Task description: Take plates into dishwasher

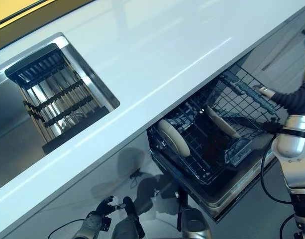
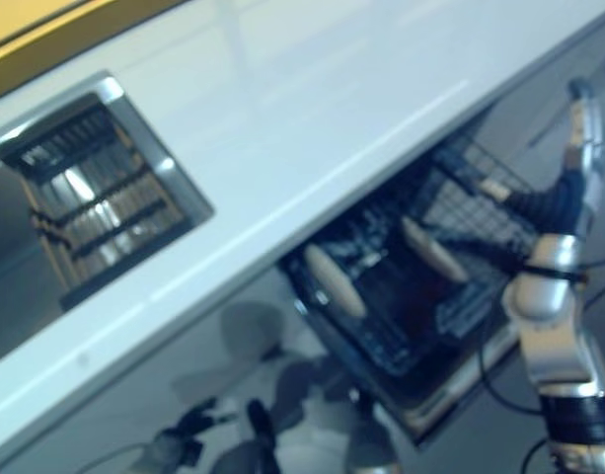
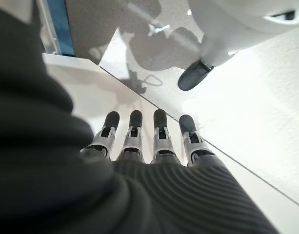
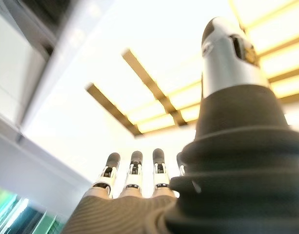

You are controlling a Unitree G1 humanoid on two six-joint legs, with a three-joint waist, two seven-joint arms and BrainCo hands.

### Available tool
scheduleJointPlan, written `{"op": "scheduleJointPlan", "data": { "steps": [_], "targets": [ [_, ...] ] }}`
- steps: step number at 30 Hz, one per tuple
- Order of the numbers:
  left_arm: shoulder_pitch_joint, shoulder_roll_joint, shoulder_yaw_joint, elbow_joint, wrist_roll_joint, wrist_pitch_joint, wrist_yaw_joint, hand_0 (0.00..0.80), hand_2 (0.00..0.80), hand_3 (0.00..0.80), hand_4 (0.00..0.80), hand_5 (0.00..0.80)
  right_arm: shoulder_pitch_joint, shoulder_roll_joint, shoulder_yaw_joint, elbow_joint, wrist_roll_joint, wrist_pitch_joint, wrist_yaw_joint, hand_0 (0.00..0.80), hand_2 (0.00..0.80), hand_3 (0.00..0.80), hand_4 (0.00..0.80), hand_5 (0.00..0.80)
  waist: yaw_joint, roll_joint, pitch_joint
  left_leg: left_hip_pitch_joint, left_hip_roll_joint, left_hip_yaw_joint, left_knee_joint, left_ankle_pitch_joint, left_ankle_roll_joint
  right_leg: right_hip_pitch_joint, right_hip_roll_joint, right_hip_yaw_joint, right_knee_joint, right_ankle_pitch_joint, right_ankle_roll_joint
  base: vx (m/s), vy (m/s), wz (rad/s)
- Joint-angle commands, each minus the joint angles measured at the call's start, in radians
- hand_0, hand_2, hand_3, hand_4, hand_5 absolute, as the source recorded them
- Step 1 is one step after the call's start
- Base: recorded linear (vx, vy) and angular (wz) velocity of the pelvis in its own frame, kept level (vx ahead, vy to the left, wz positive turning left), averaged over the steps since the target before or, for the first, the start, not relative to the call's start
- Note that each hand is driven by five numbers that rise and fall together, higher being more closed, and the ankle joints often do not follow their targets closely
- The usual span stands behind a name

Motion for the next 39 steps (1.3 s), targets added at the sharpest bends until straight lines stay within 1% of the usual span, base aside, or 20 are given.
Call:
{"op": "scheduleJointPlan", "data": {
  "steps": [1, 2, 3, 4, 5, 8, 9, 10, 14, 16, 18, 21, 23, 25, 26, 28, 29, 32, 35, 39],
  "targets": [
    [-0.002, 0.006, 0.016, 0.074, -0.007, -0.027, 0.017, 0.000, 0.000, 0.000, 0.000, 0.000, 0.053, 0.046, -0.113, -0.007, 0.252, -0.178, -0.090, 0.000, 0.000, 0.000, 0.000, 0.000, -0.029, -0.025, -0.074, 0.020, 0.021, 0.053, 0.023, -0.055, 0.011, -0.018, 0.025, -0.012, 0.097, -0.124, -0.024, 0.009, 0.051, -0.09],
    [-0.002, 0.007, 0.016, 0.076, -0.012, -0.029, 0.016, 0.000, 0.000, 0.000, 0.000, 0.000, 0.072, 0.069, -0.128, 0.020, 0.312, -0.220, -0.085, 0.000, 0.000, 0.000, 0.000, 0.000, -0.033, -0.024, -0.077, 0.022, 0.021, 0.057, 0.023, -0.056, 0.011, -0.017, 0.025, -0.009, 0.095, -0.123, -0.023, 0.005, 0.051, -0.10],
    [-0.003, 0.008, 0.015, 0.077, -0.015, -0.028, 0.015, 0.000, 0.000, 0.000, 0.000, 0.000, 0.087, 0.089, -0.140, 0.041, 0.363, -0.234, -0.082, 0.000, 0.000, 0.000, 0.000, 0.000, -0.036, -0.023, -0.079, 0.025, 0.021, 0.061, 0.023, -0.057, 0.011, -0.017, 0.024, -0.008, 0.094, -0.122, -0.022, 0.000, 0.035, -0.09],
    [-0.002, 0.008, 0.015, 0.079, -0.018, -0.029, 0.014, 0.000, 0.000, 0.000, 0.000, 0.000, 0.096, 0.111, -0.150, 0.071, 0.403, -0.269, -0.073, 0.000, 0.000, 0.000, 0.000, 0.000, -0.041, -0.023, -0.080, 0.026, 0.022, 0.065, 0.024, -0.057, 0.010, -0.017, 0.023, -0.006, 0.092, -0.120, -0.021, -0.004, 0.030, -0.10],
    [-0.005, 0.011, 0.013, 0.086, -0.023, -0.030, 0.012, 0.000, 0.000, 0.000, 0.000, 0.000, 0.113, 0.146, -0.177, 0.144, 0.495, -0.317, -0.056, 0.000, 0.000, 0.000, 0.000, 0.000, -0.049, -0.021, -0.085, 0.029, 0.023, 0.072, 0.025, -0.059, 0.008, -0.017, 0.021, -0.003, 0.091, -0.119, -0.019, -0.007, 0.028, -0.10],
    [-0.017, 0.018, -0.002, 0.094, -0.042, -0.025, 0.010, 0.000, 0.000, 0.000, 0.000, 0.000, 0.139, 0.188, -0.224, 0.282, 0.645, -0.356, -0.002, 0.000, 0.000, 0.000, 0.000, 0.000, -0.061, -0.010, -0.087, 0.036, 0.021, 0.083, 0.021, -0.059, 0.005, -0.017, 0.017, 0.000, 0.084, -0.115, -0.016, -0.012, 0.018, -0.08],
    [-0.021, 0.021, -0.008, 0.093, -0.047, -0.022, 0.011, 0.000, 0.000, 0.000, 0.000, 0.000, 0.142, 0.195, -0.232, 0.328, 0.666, -0.353, -0.003, 0.000, 0.000, 0.000, 0.000, 0.000, -0.063, -0.006, -0.087, 0.038, 0.020, 0.085, 0.019, -0.059, 0.005, -0.017, 0.016, 0.001, 0.083, -0.113, -0.015, 0.000, 0.000, 0.00],
    [-0.022, 0.021, -0.009, 0.093, -0.048, -0.022, 0.011, 0.000, 0.000, 0.000, 0.000, 0.000, 0.142, 0.196, -0.234, 0.336, 0.668, -0.354, -0.002, 0.000, 0.000, 0.000, 0.000, 0.000, -0.063, -0.006, -0.087, 0.038, 0.020, 0.086, 0.019, -0.059, 0.005, -0.018, 0.015, 0.001, 0.083, -0.113, -0.015, -0.017, -0.003, -0.06],
    [-0.035, 0.025, -0.025, 0.091, -0.052, -0.011, 0.008, 0.000, 0.000, 0.000, 0.000, 0.000, 0.136, 0.186, -0.248, 0.516, 0.757, -0.317, 0.023, 0.000, 0.000, 0.000, 0.000, 0.000, -0.064, 0.014, -0.085, 0.044, 0.015, 0.088, 0.014, -0.056, 0.000, -0.016, 0.011, 0.002, 0.075, -0.107, -0.015, -0.017, -0.005, -0.08],
    [-0.040, 0.025, -0.035, 0.092, -0.049, -0.013, 0.007, 0.000, 0.000, 0.000, 0.000, 0.000, 0.128, 0.182, -0.247, 0.624, 0.818, -0.315, 0.049, 0.000, 0.000, 0.000, 0.000, 0.000, -0.061, 0.026, -0.084, 0.042, 0.013, 0.083, 0.013, -0.053, -0.004, -0.016, 0.009, 0.002, 0.071, -0.104, -0.017, -0.017, -0.009, 0.00],
    [-0.047, 0.026, -0.042, 0.090, -0.047, -0.015, 0.004, 0.000, 0.000, 0.000, 0.000, 0.000, 0.120, 0.183, -0.242, 0.672, 0.849, -0.288, 0.050, 0.000, 0.000, 0.000, 0.000, 0.000, -0.058, 0.036, -0.082, 0.038, 0.010, 0.077, 0.012, -0.050, -0.007, -0.019, 0.007, 0.001, 0.071, -0.103, -0.019, -0.041, -0.009, -0.01],
    [-0.057, 0.022, -0.049, 0.091, -0.047, -0.017, 0.002, 0.000, 0.000, 0.000, 0.000, 0.000, 0.112, 0.192, -0.224, 0.715, 0.860, -0.267, 0.046, 0.000, 0.000, 0.000, 0.000, 0.000, -0.058, 0.050, -0.080, 0.033, 0.006, 0.071, 0.009, -0.046, -0.008, -0.022, 0.006, 0.001, 0.068, -0.102, -0.021, -0.011, 0.006, -0.01],
    [-0.067, 0.019, -0.057, 0.087, -0.044, -0.017, -0.003, 0.000, 0.000, 0.000, 0.000, 0.000, 0.105, 0.213, -0.202, 0.780, 0.897, -0.256, 0.074, 0.000, 0.000, 0.000, 0.000, 0.000, -0.055, 0.067, -0.075, 0.028, 0.001, 0.065, 0.007, -0.043, -0.010, -0.026, 0.004, -0.001, 0.067, -0.101, -0.021, -0.052, 0.024, -0.01],
    [-0.075, 0.017, -0.063, 0.081, -0.040, -0.012, -0.005, 0.000, 0.000, 0.000, 0.000, 0.000, 0.103, 0.227, -0.187, 0.817, 0.932, -0.249, 0.110, 0.000, 0.000, 0.000, 0.000, 0.000, -0.053, 0.076, -0.071, 0.025, -0.002, 0.060, 0.006, -0.041, -0.010, -0.029, 0.003, -0.004, 0.068, -0.101, -0.022, -0.046, 0.013, 0.00],
    [-0.077, 0.017, -0.064, 0.077, -0.036, -0.011, -0.007, 0.000, 0.000, 0.000, 0.000, 0.000, 0.104, 0.235, -0.179, 0.835, 0.940, -0.229, 0.133, 0.000, 0.000, 0.000, 0.000, 0.000, -0.051, 0.080, -0.069, 0.022, -0.004, 0.057, 0.006, -0.039, -0.011, -0.031, 0.002, -0.006, 0.069, -0.100, -0.022, -0.043, 0.009, 0.01],
    [-0.080, 0.016, -0.065, 0.076, -0.032, -0.011, -0.009, 0.000, 0.000, 0.000, 0.000, 0.000, 0.102, 0.249, -0.160, 0.853, 0.957, -0.211, 0.155, 0.000, 0.000, 0.000, 0.000, 0.000, -0.050, 0.086, -0.067, 0.019, -0.006, 0.055, 0.005, -0.037, -0.011, -0.033, 0.000, -0.008, 0.068, -0.099, -0.023, -0.040, 0.012, 0.00],
    [-0.083, 0.014, -0.069, 0.073, -0.029, -0.012, -0.008, 0.000, 0.000, 0.000, 0.000, 0.000, 0.098, 0.265, -0.135, 0.876, 0.978, -0.195, 0.186, 0.000, 0.000, 0.000, 0.000, 0.000, -0.048, 0.091, -0.063, 0.014, -0.009, 0.051, 0.004, -0.034, -0.011, -0.037, -0.001, -0.009, 0.068, -0.098, -0.024, -0.047, 0.014, 0.00],
    [-0.089, 0.013, -0.072, 0.067, -0.020, -0.014, -0.013, 0.000, 0.000, 0.000, 0.000, 0.000, 0.089, 0.294, -0.105, 0.936, 1.013, -0.186, 0.250, 0.000, 0.000, 0.000, 0.000, 0.000, -0.041, 0.101, -0.059, 0.006, -0.014, 0.045, 0.003, -0.030, -0.010, -0.042, -0.003, -0.012, 0.067, -0.098, -0.024, -0.045, 0.006, 0.00],
    [-0.094, 0.015, -0.077, 0.058, -0.009, -0.014, -0.021, 0.000, 0.000, 0.000, 0.000, 0.000, 0.077, 0.306, -0.088, 1.010, 1.041, -0.166, 0.318, 0.000, 0.000, 0.000, 0.000, 0.000, -0.030, 0.111, -0.056, -0.001, -0.017, 0.036, 0.002, -0.029, -0.008, -0.046, -0.005, -0.017, 0.068, -0.098, -0.024, -0.034, -0.008, 0.02],
    [-0.107, 0.014, -0.087, 0.039, -0.005, 0.004, -0.023, 0.000, 0.000, 0.000, 0.000, 0.000, 0.059, 0.315, -0.064, 1.056, 1.060, -0.137, 0.386, 0.000, 0.000, 0.000, 0.000, 0.000, -0.021, 0.122, -0.049, -0.009, -0.023, 0.027, 0.001, -0.027, -0.006, -0.054, -0.008, -0.020, 0.072, -0.099, -0.025, -0.029, -0.006, 0.05]
  ]
}}
